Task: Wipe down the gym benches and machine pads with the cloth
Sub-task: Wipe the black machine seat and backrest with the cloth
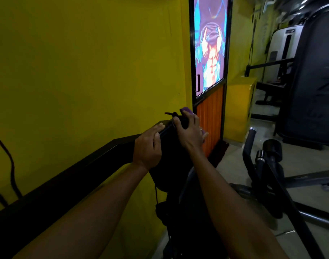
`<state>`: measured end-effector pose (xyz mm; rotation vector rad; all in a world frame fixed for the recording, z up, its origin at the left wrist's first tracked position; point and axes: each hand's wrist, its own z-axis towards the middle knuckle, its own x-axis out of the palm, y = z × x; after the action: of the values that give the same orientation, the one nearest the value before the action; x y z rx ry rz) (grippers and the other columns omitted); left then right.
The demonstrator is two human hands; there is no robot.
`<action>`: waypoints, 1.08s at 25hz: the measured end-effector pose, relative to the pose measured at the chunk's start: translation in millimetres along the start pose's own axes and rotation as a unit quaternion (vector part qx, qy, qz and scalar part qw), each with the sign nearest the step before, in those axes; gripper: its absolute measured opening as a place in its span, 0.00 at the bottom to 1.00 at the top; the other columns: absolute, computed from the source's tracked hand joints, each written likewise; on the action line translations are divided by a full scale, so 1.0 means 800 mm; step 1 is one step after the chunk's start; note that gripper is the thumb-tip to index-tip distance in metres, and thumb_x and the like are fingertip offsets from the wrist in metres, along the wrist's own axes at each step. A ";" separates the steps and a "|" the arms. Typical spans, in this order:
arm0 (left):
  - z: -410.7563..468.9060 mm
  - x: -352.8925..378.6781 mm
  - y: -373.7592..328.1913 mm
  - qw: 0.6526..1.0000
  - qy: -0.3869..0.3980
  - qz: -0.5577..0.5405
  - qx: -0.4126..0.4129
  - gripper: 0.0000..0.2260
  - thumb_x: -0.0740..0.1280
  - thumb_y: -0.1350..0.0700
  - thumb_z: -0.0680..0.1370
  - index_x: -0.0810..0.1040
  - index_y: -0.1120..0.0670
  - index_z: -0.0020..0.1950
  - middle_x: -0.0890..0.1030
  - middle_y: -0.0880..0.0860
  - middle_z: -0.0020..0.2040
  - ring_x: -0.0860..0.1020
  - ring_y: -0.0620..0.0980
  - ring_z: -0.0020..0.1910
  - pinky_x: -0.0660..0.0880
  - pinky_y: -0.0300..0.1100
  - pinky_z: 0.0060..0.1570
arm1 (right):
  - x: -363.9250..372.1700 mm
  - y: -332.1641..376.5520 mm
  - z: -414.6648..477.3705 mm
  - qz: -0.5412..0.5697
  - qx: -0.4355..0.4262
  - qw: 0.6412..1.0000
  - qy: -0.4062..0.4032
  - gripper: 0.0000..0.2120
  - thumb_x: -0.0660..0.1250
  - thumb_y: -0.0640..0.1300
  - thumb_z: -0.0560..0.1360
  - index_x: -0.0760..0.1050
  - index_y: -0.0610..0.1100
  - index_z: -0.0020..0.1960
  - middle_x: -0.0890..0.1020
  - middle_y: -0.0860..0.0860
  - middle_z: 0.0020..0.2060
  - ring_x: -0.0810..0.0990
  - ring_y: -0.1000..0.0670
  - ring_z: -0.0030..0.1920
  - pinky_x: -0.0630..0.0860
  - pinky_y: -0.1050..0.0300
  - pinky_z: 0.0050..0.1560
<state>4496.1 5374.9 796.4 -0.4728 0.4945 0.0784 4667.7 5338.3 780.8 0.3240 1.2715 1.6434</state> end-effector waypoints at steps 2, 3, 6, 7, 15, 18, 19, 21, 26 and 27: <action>0.000 0.001 0.002 1.000 -0.004 -0.001 0.011 0.19 0.55 0.55 0.83 0.80 0.60 0.66 0.81 0.57 0.65 0.78 0.53 0.65 0.76 0.50 0.63 | -0.003 -0.006 0.007 0.013 -0.028 0.999 -0.008 0.29 0.56 0.73 0.76 0.65 0.64 0.73 0.66 0.56 0.74 0.71 0.43 0.71 0.56 0.31 0.74; 0.001 0.001 0.003 1.000 -0.006 0.001 0.014 0.20 0.54 0.54 0.83 0.80 0.60 0.66 0.81 0.57 0.64 0.78 0.53 0.65 0.76 0.50 0.63 | -0.004 -0.018 0.000 0.031 -0.028 0.999 -0.015 0.29 0.56 0.73 0.76 0.64 0.64 0.73 0.68 0.56 0.73 0.72 0.45 0.70 0.62 0.35 0.72; 0.000 0.003 0.004 1.000 -0.008 0.001 0.024 0.22 0.53 0.52 0.82 0.80 0.60 0.65 0.81 0.57 0.64 0.78 0.51 0.65 0.74 0.54 0.66 | -0.007 -0.074 -0.039 0.070 0.054 0.996 -0.007 0.25 0.58 0.71 0.77 0.64 0.65 0.72 0.72 0.54 0.70 0.75 0.46 0.67 0.73 0.41 0.64; -0.001 0.003 0.003 1.000 -0.010 0.004 0.029 0.22 0.53 0.52 0.82 0.81 0.60 0.64 0.81 0.57 0.64 0.77 0.51 0.65 0.73 0.55 0.68 | -0.009 -0.084 -0.043 0.085 0.084 0.993 0.004 0.24 0.59 0.70 0.77 0.66 0.65 0.71 0.72 0.53 0.69 0.75 0.44 0.67 0.73 0.41 0.64; 0.004 -0.001 -0.001 0.999 0.002 0.034 0.021 0.22 0.52 0.52 0.82 0.81 0.59 0.64 0.81 0.56 0.64 0.78 0.50 0.64 0.73 0.42 0.63 | 0.038 -0.003 -0.134 0.044 -0.034 0.997 -0.052 0.27 0.51 0.66 0.80 0.62 0.62 0.78 0.57 0.54 0.81 0.53 0.52 0.81 0.38 0.42 0.79; 0.002 0.000 0.002 0.999 0.004 0.021 0.024 0.22 0.53 0.52 0.82 0.81 0.59 0.64 0.81 0.55 0.64 0.78 0.49 0.64 0.75 0.44 0.63 | 0.031 -0.038 -0.163 0.061 -0.118 0.991 -0.010 0.25 0.53 0.62 0.81 0.62 0.62 0.78 0.55 0.57 0.81 0.48 0.57 0.81 0.42 0.48 0.79; 0.004 0.000 0.002 1.000 0.001 0.018 0.021 0.22 0.53 0.52 0.82 0.81 0.59 0.64 0.82 0.55 0.64 0.79 0.49 0.64 0.75 0.45 0.63 | 0.026 -0.057 -0.151 0.057 -0.116 0.992 -0.005 0.25 0.54 0.62 0.81 0.62 0.62 0.78 0.54 0.57 0.81 0.47 0.56 0.81 0.46 0.47 0.80; 0.005 0.000 0.001 1.000 -0.002 0.013 0.014 0.21 0.53 0.52 0.82 0.82 0.59 0.63 0.82 0.54 0.63 0.79 0.48 0.63 0.76 0.45 0.62 | 0.017 -0.084 -0.113 0.063 -0.047 0.997 -0.011 0.27 0.54 0.63 0.78 0.61 0.63 0.77 0.54 0.55 0.81 0.49 0.50 0.81 0.53 0.39 0.79; 0.003 0.000 0.000 1.000 -0.005 0.011 0.021 0.22 0.53 0.52 0.82 0.82 0.59 0.63 0.82 0.55 0.63 0.79 0.49 0.63 0.75 0.42 0.61 | 0.005 -0.029 -0.056 0.096 0.043 0.994 -0.016 0.26 0.54 0.64 0.78 0.63 0.61 0.75 0.59 0.52 0.80 0.57 0.45 0.80 0.54 0.31 0.76; 0.004 0.000 0.001 1.000 -0.005 0.015 0.022 0.22 0.53 0.52 0.82 0.81 0.59 0.63 0.82 0.55 0.63 0.79 0.50 0.63 0.75 0.42 0.61 | 0.012 -0.011 -0.073 0.088 0.011 0.996 -0.013 0.25 0.54 0.61 0.79 0.63 0.61 0.76 0.57 0.52 0.81 0.54 0.46 0.81 0.50 0.31 0.77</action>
<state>4497.2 5377.2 798.5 -0.4211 0.4918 0.0981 4626.2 5312.0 746.1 0.4818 1.2713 1.7680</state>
